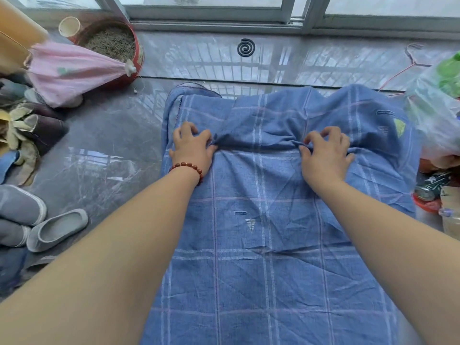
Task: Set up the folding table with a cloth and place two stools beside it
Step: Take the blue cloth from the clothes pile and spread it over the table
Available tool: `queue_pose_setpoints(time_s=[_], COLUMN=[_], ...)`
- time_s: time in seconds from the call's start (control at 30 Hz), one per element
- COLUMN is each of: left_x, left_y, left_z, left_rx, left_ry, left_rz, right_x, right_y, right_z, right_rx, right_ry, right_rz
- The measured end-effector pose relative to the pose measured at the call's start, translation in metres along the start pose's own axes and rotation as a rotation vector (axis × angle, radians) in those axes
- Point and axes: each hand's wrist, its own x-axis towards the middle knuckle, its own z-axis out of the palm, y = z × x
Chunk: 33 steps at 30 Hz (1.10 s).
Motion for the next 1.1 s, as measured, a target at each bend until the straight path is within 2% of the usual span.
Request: queue_pose_setpoints(time_s=[0.3,0.43,0.57,0.7,0.8,0.87,1.0,1.1], left_x=[-0.028,-0.029,-0.019,-0.027,-0.036,-0.04,-0.036,-0.039], left_y=[-0.035,-0.031,0.001,0.038,0.05,0.053,0.059,0.066], left_z=[0.0,-0.006,-0.004,0.01,0.017,0.017,0.01,0.012], left_rx=[-0.008,0.048,0.056,0.173,0.24,0.227,0.149,0.128], left_ry=[0.015,-0.009,-0.186,-0.388,-0.442,-0.389,-0.131,-0.113], left_rz=[-0.047,-0.015,0.116,0.087,0.08,0.079,0.103,0.155], right_x=[-0.031,-0.038,-0.036,-0.032,-0.03,-0.03,-0.03,-0.03], right_y=[-0.015,-0.015,0.001,0.023,0.038,0.047,0.06,0.068], right_z=[0.013,0.011,-0.003,-0.015,-0.018,-0.02,-0.022,-0.027], right_rx=[-0.021,0.003,0.062,0.067,0.079,0.071,0.032,0.046], right_ry=[-0.035,-0.048,-0.002,0.006,0.024,0.0,-0.01,0.017], right_rz=[-0.098,-0.07,0.045,0.104,0.14,0.164,0.208,0.238])
